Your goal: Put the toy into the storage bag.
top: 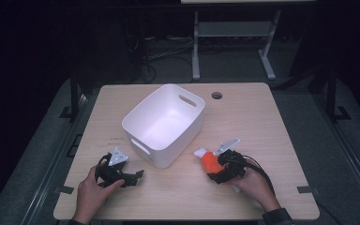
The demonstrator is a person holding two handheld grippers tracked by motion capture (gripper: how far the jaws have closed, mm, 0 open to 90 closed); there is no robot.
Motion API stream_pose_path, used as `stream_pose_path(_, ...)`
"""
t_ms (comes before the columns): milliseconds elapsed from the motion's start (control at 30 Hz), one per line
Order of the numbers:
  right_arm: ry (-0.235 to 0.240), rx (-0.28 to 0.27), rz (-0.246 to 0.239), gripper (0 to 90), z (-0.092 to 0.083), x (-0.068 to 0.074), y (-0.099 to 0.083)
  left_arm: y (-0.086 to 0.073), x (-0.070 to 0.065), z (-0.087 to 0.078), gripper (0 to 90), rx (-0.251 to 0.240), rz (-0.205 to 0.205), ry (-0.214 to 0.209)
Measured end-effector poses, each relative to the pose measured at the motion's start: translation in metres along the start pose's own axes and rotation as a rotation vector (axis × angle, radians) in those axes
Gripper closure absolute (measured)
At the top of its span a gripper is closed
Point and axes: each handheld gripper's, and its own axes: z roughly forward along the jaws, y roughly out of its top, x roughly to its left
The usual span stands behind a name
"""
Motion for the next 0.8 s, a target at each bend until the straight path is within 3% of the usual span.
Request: stream_pose_path(800,0.037,-0.048,-0.032,22.8,-0.021,-0.009,-0.003,0.0,0.0,0.0,12.5,0.0,0.0,0.0)
